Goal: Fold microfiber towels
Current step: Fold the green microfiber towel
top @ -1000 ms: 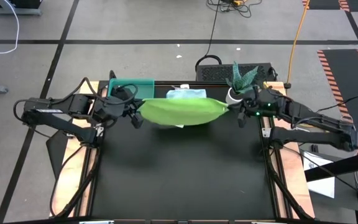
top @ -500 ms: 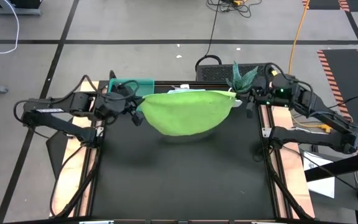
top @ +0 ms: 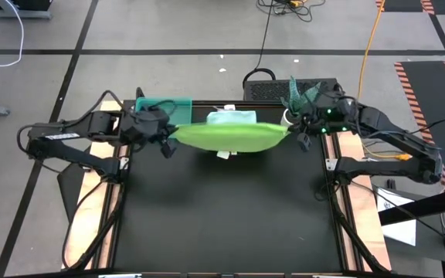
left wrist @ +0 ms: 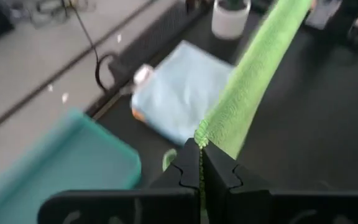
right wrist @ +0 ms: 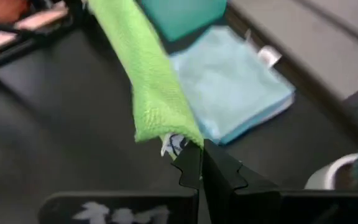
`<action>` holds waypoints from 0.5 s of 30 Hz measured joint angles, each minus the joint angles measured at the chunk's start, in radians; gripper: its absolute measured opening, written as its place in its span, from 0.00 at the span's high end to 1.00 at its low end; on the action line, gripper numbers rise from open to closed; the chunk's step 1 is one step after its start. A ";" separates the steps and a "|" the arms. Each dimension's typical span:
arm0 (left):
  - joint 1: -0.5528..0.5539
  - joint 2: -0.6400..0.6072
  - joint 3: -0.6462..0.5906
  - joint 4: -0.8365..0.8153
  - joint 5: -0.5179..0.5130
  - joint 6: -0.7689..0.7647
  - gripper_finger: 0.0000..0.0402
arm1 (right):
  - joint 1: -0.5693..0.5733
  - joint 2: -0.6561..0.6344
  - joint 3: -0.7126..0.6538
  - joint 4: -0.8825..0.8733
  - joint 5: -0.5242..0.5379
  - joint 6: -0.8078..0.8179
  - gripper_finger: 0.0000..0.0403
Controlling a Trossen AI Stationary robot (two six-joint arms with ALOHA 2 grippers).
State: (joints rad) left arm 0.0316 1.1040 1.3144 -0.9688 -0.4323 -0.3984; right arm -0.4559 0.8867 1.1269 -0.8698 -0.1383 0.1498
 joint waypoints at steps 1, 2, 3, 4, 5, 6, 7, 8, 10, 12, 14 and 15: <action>-0.008 0.006 0.000 -0.031 0.002 -0.031 1.00 | 0.009 0.000 -0.010 -0.016 -0.004 0.009 1.00; -0.017 0.013 0.001 -0.065 0.011 -0.064 1.00 | 0.019 -0.002 -0.020 -0.031 -0.006 0.022 1.00; -0.027 0.017 0.002 -0.104 0.027 -0.094 1.00 | 0.030 -0.004 -0.031 -0.040 -0.007 0.035 1.00; -0.037 0.025 -0.001 -0.141 0.049 -0.123 1.00 | 0.041 -0.006 -0.044 -0.045 -0.010 0.051 1.00; -0.049 0.041 -0.002 -0.160 0.065 -0.149 1.00 | 0.057 -0.009 -0.059 -0.048 -0.013 0.070 1.00; -0.062 0.054 -0.006 -0.167 0.082 -0.172 1.00 | 0.070 -0.013 -0.076 -0.051 -0.016 0.089 1.00; -0.075 0.063 -0.015 -0.176 0.101 -0.192 1.00 | 0.086 -0.017 -0.095 -0.052 -0.023 0.104 1.00; -0.091 0.072 -0.027 -0.182 0.123 -0.211 1.00 | 0.102 -0.020 -0.112 -0.048 -0.030 0.125 1.00; -0.121 0.104 -0.044 -0.177 0.152 -0.243 1.00 | 0.141 -0.027 -0.150 -0.030 -0.030 0.169 1.00; -0.151 0.132 -0.065 -0.173 0.173 -0.283 1.00 | 0.179 -0.035 -0.191 -0.015 -0.030 0.211 1.00; -0.178 0.170 -0.082 -0.172 0.204 -0.327 1.00 | 0.220 -0.037 -0.230 0.017 -0.047 0.262 1.00; -0.188 0.186 -0.089 -0.168 0.225 -0.350 1.00 | 0.242 -0.039 -0.250 0.028 -0.048 0.289 1.00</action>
State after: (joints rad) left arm -0.1567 1.2897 1.2253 -1.1373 -0.2076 -0.7480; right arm -0.2143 0.8478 0.8773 -0.8420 -0.1860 0.4385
